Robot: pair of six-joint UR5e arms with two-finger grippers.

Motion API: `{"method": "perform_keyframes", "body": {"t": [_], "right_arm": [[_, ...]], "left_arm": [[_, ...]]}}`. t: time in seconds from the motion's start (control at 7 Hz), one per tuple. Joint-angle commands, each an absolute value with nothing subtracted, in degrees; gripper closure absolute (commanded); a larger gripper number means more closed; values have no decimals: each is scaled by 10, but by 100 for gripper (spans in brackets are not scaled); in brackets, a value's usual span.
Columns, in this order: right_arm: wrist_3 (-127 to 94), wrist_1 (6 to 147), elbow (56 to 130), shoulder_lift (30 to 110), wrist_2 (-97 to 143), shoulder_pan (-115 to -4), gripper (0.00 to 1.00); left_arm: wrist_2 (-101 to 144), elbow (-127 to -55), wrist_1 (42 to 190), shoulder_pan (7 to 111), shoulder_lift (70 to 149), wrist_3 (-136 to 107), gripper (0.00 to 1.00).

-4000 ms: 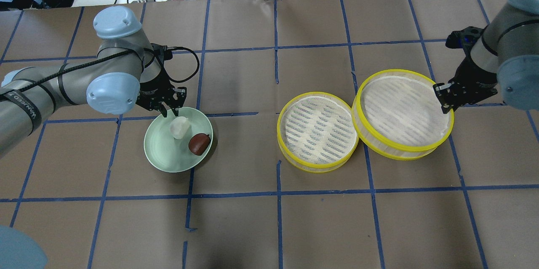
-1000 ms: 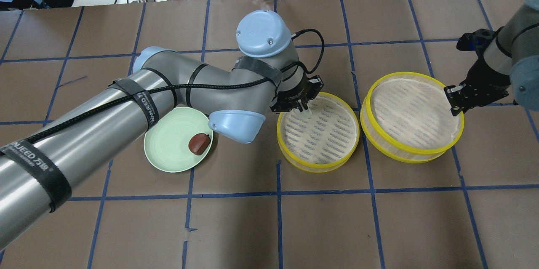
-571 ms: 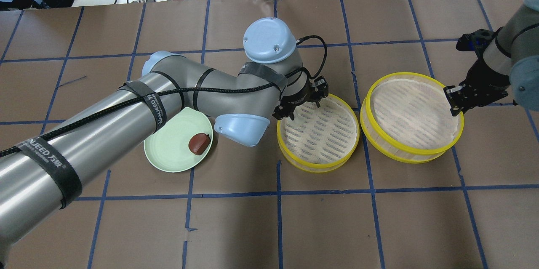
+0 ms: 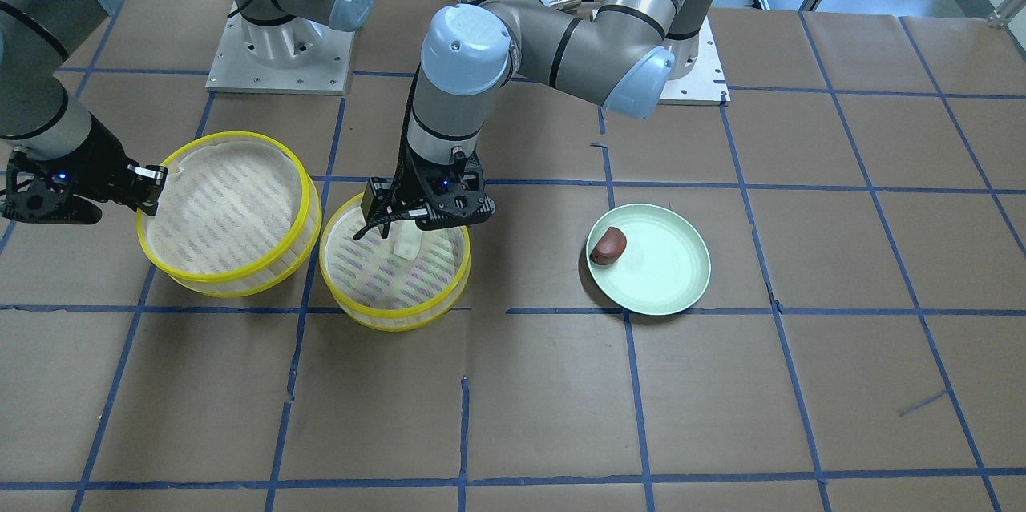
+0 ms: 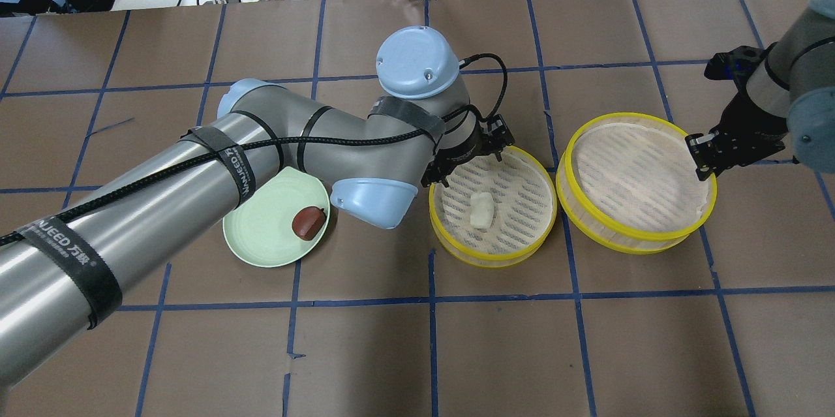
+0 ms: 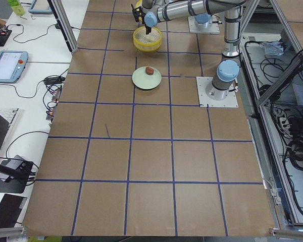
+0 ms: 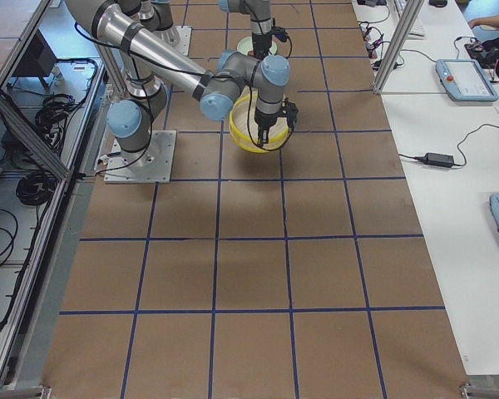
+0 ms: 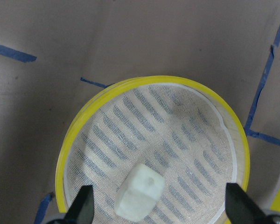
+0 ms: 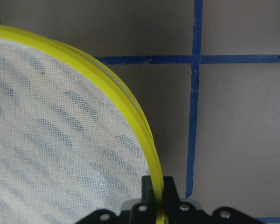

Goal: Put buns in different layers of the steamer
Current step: 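Return left gripper to bowl while right gripper places top tier back on base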

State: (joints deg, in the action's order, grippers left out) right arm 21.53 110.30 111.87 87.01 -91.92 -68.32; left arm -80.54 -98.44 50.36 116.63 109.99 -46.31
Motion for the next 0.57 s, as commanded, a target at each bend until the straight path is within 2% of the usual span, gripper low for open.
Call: {"method": "perform_keyframes", "body": {"t": [0.0, 0.43], "right_arm": [[199, 1106, 1115, 871, -915, -720, 96], [100, 1133, 1114, 861, -908, -843, 96]], "left_arm": [[-876, -986, 514, 1116, 1086, -274, 0], [-889, -1038, 589, 953, 1046, -35, 0]]}}
